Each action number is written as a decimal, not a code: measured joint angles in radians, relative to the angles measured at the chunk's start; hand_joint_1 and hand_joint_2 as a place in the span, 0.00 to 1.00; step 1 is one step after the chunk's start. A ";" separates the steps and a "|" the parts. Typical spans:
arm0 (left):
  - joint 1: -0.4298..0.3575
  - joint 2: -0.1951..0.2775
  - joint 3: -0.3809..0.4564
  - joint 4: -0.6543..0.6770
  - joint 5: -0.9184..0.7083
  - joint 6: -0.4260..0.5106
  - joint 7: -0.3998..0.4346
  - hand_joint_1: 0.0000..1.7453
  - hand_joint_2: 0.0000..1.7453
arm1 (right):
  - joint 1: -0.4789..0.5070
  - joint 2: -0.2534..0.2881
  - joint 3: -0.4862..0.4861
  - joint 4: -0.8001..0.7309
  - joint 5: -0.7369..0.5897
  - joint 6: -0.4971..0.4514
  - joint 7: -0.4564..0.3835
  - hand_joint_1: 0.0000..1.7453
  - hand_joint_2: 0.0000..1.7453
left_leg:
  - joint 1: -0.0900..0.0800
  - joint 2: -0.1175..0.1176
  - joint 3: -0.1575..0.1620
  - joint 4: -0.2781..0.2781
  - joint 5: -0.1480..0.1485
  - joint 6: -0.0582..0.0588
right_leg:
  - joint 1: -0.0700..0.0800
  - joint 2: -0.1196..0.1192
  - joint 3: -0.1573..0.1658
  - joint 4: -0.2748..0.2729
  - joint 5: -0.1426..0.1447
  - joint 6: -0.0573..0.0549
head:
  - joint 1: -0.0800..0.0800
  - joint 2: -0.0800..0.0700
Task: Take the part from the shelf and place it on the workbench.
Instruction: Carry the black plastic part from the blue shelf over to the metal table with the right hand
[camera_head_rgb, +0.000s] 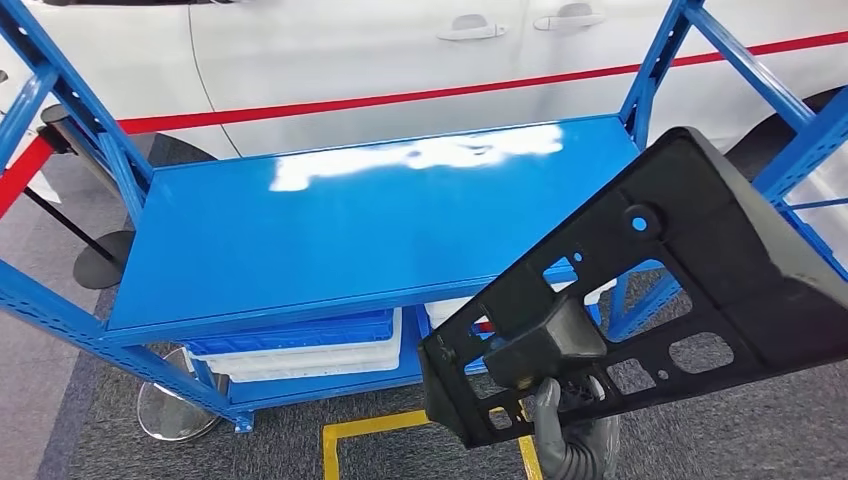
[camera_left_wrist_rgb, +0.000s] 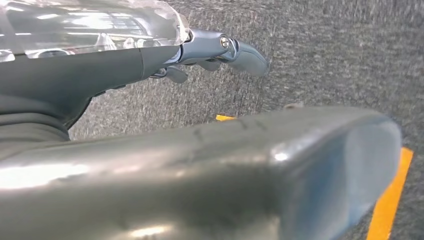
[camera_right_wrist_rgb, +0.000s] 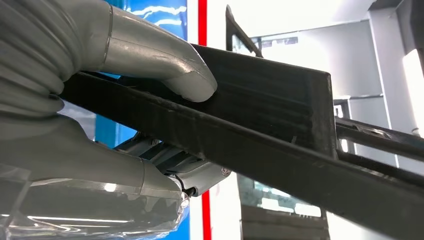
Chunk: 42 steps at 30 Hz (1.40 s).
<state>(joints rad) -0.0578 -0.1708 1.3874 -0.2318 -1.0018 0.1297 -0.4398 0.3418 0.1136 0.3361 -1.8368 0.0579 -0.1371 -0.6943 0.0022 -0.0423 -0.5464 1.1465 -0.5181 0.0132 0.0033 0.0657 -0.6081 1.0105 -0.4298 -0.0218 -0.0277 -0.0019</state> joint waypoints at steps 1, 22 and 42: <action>0.000 0.001 0.000 -0.002 -0.001 0.000 -0.001 0.00 0.00 | 0.000 0.001 0.000 0.000 0.000 0.000 0.000 1.00 1.00 | -0.001 -0.022 0.052 -0.074 -0.003 0.007 | 0.000 0.009 -0.009 0.003 0.007 0.004 | 0.000 0.000; -0.004 0.003 0.000 -0.008 -0.017 -0.020 -0.001 0.00 0.00 | 0.050 0.009 -0.005 -0.016 0.001 -0.025 -0.001 1.00 1.00 | 0.007 0.133 0.052 -0.116 -0.027 -0.029 | -0.027 -0.092 0.046 0.008 -0.040 0.020 | 0.012 0.000; 0.006 0.013 -0.004 -0.008 -0.062 -0.043 0.014 0.00 0.00 | 0.124 0.036 -0.025 -0.056 0.121 -0.142 0.000 1.00 1.00 | 0.008 0.078 0.032 -0.149 0.030 0.018 | -0.024 -0.060 -0.124 0.292 -0.144 0.063 | 0.018 0.000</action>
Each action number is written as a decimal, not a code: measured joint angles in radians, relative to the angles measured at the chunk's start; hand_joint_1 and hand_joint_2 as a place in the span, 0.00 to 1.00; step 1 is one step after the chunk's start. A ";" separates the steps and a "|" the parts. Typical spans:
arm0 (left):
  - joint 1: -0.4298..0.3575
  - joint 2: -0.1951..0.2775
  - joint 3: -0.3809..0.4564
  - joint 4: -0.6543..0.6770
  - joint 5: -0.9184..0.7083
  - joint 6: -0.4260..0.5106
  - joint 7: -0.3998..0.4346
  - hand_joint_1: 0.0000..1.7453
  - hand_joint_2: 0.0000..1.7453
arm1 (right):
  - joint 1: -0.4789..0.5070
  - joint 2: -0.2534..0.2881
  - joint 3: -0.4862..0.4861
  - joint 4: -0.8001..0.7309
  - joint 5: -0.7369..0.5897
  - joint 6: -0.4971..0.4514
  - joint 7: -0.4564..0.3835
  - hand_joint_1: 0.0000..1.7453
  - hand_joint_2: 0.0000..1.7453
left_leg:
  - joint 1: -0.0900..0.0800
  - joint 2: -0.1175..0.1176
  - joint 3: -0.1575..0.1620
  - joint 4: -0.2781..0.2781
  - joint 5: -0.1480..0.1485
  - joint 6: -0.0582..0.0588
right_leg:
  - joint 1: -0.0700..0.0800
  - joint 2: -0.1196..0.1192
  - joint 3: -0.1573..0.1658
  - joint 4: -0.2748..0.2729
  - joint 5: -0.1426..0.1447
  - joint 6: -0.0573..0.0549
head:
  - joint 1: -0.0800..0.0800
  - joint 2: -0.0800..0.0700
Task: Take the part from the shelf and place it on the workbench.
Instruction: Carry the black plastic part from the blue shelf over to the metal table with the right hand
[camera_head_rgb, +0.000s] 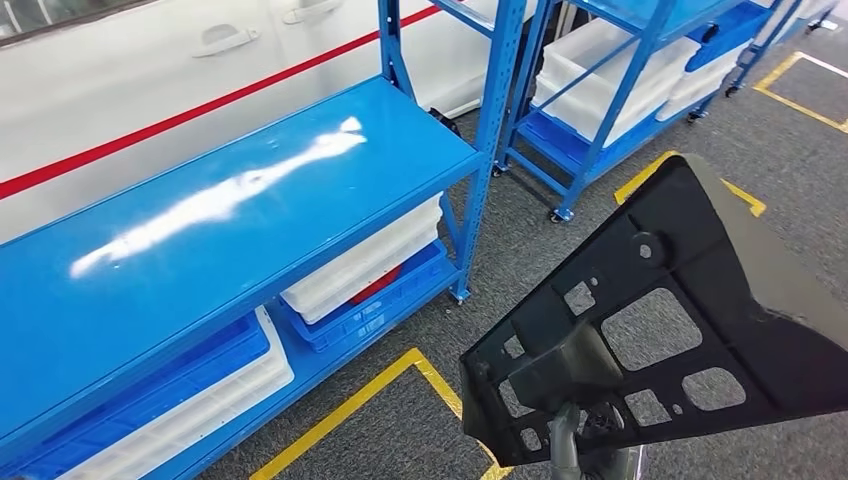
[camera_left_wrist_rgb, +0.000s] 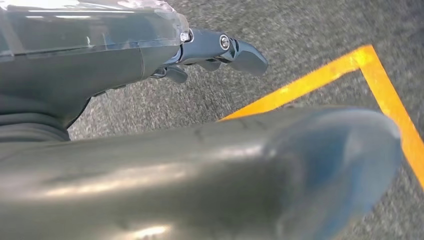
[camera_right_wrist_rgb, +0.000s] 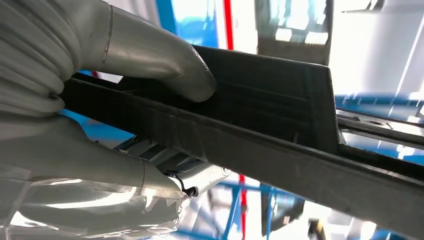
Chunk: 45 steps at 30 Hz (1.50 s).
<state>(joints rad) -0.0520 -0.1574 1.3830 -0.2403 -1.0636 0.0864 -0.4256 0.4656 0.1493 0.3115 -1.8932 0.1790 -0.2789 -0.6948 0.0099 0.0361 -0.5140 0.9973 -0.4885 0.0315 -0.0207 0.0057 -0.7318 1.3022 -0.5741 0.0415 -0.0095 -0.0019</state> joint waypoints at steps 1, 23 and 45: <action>-0.001 0.001 0.000 0.000 -0.001 -0.002 0.001 0.00 0.00 | 0.006 0.001 -0.002 -0.001 0.006 -0.004 0.000 1.00 1.00 | 0.000 0.015 0.000 0.000 -0.001 -0.001 | -0.001 -0.004 0.012 -0.013 0.014 0.001 | 0.000 0.000; -0.014 0.041 -0.045 0.000 -0.042 -0.010 0.015 0.00 0.00 | 0.055 0.043 -0.025 -0.034 0.110 -0.082 0.006 1.00 1.00 | 0.002 -0.099 0.000 0.021 -0.019 -0.032 | 0.007 0.130 0.129 -0.266 0.133 -0.034 | -0.004 0.000; -0.020 0.062 -0.033 0.001 0.006 -0.046 0.056 0.00 0.00 | -0.103 0.026 0.058 0.119 0.111 -0.163 0.049 1.00 1.00 | 0.002 -0.027 -0.104 0.271 -0.155 -0.057 | 0.013 0.017 0.148 -0.285 0.125 -0.071 | -0.001 0.000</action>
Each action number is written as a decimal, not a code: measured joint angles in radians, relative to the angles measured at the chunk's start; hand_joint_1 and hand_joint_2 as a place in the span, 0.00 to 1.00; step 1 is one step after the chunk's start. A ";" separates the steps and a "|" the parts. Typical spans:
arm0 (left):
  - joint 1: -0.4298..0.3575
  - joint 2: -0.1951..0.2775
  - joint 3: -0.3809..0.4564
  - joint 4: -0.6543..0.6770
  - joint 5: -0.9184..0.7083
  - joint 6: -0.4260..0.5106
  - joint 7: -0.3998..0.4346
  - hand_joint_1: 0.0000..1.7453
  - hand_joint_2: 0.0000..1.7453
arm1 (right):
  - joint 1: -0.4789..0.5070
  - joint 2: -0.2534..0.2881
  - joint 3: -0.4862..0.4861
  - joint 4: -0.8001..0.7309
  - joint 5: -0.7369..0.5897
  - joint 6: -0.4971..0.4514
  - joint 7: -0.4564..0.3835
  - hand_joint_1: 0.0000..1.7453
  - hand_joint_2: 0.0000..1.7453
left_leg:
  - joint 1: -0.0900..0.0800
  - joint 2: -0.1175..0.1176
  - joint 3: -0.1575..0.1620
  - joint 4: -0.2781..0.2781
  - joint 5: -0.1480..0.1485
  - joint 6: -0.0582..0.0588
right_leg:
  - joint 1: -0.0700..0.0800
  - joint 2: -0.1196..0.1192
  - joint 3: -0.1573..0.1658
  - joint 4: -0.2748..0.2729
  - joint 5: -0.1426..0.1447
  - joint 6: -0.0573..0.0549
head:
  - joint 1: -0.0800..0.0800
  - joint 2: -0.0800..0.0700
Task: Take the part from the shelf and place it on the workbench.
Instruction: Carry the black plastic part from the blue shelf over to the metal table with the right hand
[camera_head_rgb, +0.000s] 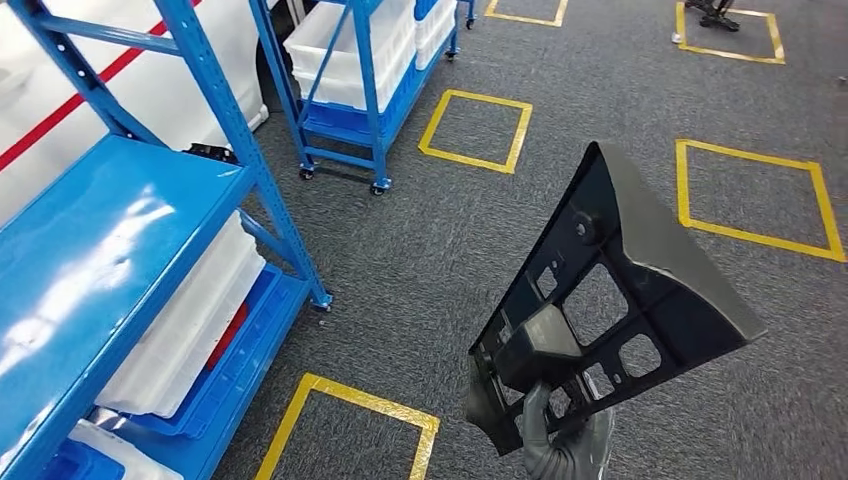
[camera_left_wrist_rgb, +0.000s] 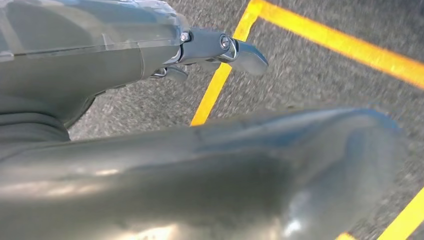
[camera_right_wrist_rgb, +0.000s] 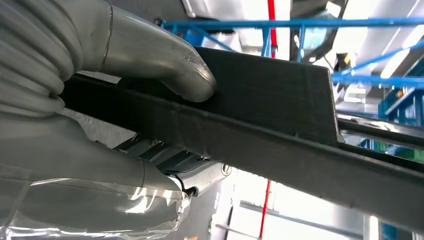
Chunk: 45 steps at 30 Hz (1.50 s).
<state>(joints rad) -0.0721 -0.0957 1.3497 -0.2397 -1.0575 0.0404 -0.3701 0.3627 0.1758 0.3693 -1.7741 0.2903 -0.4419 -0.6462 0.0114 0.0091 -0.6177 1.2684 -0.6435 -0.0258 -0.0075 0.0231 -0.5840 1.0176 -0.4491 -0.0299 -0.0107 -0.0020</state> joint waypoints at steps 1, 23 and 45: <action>0.002 0.000 0.001 0.000 0.000 0.000 0.001 0.00 0.00 | -0.002 -0.002 0.003 0.005 -0.001 -0.004 0.002 1.00 1.00 | 0.000 -0.002 -0.015 0.023 0.005 0.001 | 0.001 0.016 0.000 0.002 0.000 0.000 | 0.000 0.000; -0.001 -0.021 0.014 0.000 0.015 0.004 -0.052 0.00 0.00 | 0.044 -0.043 0.020 -0.008 -0.033 -0.045 0.007 1.00 1.00 | -0.012 0.112 0.110 -0.264 0.142 0.020 | 0.007 -0.105 -0.001 0.018 -0.020 0.032 | 0.004 0.000; 0.006 -0.036 0.027 0.000 0.019 0.040 -0.052 0.00 0.00 | 0.101 -0.049 -0.020 -0.086 -0.069 0.080 -0.024 1.00 1.00 | -0.001 0.002 0.086 -0.273 0.171 0.049 | 0.000 -0.004 -0.116 0.228 -0.121 0.045 | 0.009 0.000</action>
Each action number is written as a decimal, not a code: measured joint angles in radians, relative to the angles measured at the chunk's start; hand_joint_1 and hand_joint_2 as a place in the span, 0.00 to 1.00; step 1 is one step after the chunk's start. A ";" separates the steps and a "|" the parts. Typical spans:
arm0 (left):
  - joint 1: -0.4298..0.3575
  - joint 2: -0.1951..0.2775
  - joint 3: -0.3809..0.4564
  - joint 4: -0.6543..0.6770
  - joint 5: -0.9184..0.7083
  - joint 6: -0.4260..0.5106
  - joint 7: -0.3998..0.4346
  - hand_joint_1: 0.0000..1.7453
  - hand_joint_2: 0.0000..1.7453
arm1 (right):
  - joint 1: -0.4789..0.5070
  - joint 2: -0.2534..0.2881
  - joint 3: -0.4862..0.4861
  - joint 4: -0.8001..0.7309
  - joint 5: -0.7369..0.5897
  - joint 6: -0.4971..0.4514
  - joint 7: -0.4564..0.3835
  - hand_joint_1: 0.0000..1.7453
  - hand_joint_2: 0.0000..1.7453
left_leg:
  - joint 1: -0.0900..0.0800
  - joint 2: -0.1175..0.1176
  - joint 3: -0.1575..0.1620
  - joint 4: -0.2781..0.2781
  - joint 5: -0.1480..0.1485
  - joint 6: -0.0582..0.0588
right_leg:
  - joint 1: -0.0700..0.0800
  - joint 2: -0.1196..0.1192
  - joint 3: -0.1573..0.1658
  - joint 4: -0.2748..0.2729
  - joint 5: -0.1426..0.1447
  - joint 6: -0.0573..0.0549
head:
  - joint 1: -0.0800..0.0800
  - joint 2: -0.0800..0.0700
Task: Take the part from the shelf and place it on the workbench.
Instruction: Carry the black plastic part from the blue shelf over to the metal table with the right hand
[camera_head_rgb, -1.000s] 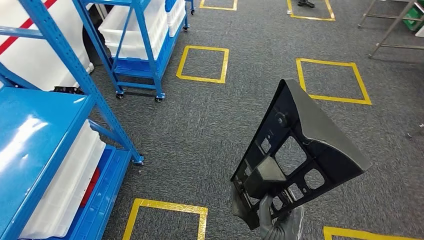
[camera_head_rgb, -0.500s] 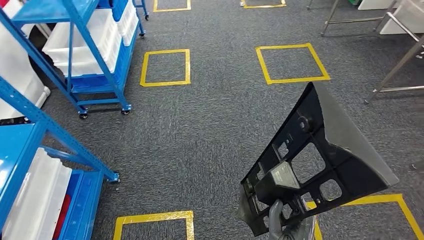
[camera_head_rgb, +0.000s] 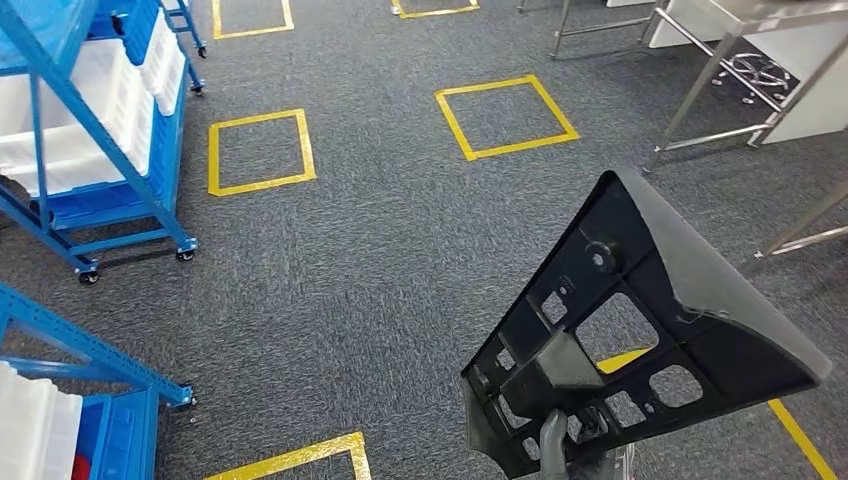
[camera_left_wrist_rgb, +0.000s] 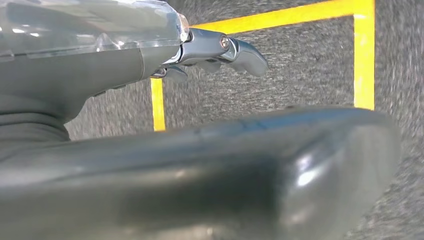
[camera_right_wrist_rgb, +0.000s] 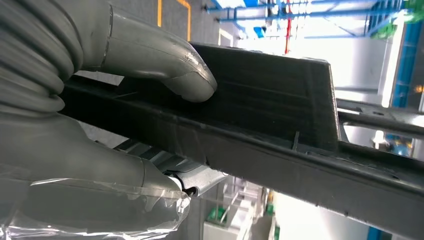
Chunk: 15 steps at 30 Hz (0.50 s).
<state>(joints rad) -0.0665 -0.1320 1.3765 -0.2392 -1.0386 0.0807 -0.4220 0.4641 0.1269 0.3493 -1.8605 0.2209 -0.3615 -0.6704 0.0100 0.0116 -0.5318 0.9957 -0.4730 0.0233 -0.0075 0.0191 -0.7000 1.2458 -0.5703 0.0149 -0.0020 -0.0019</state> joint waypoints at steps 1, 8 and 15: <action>0.001 0.000 0.000 0.000 -0.002 0.000 0.000 0.00 0.00 | 0.001 0.000 -0.004 0.000 0.000 0.003 -0.001 1.00 1.00 | 0.000 0.015 0.000 0.000 -0.001 0.000 | -0.003 -0.008 -0.020 0.042 -0.012 0.003 | 0.000 0.000; 0.000 -0.002 0.000 0.000 -0.011 0.003 0.001 0.00 0.00 | 0.012 0.005 -0.018 -0.008 0.000 0.011 -0.006 1.00 1.00 | -0.006 0.099 0.016 0.004 -0.018 -0.030 | -0.003 -0.090 0.128 -0.218 0.093 -0.005 | -0.001 0.000; -0.004 -0.002 -0.001 0.000 -0.024 0.003 0.000 0.00 0.00 | 0.033 0.024 -0.035 -0.025 -0.006 0.021 -0.014 1.00 1.00 | 0.005 0.005 -0.067 0.216 -0.146 -0.057 | -0.005 -0.009 0.128 -0.229 0.105 -0.044 | -0.007 0.000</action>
<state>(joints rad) -0.0703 -0.1336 1.3757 -0.2392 -1.0629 0.0834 -0.4215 0.4967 0.1509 0.3147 -1.8852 0.2152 -0.3402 -0.6840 0.0153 0.0167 -0.5984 1.2119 -0.6185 -0.0339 -0.0129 0.0104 -0.5719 1.0169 -0.4650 -0.0289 -0.0088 -0.0021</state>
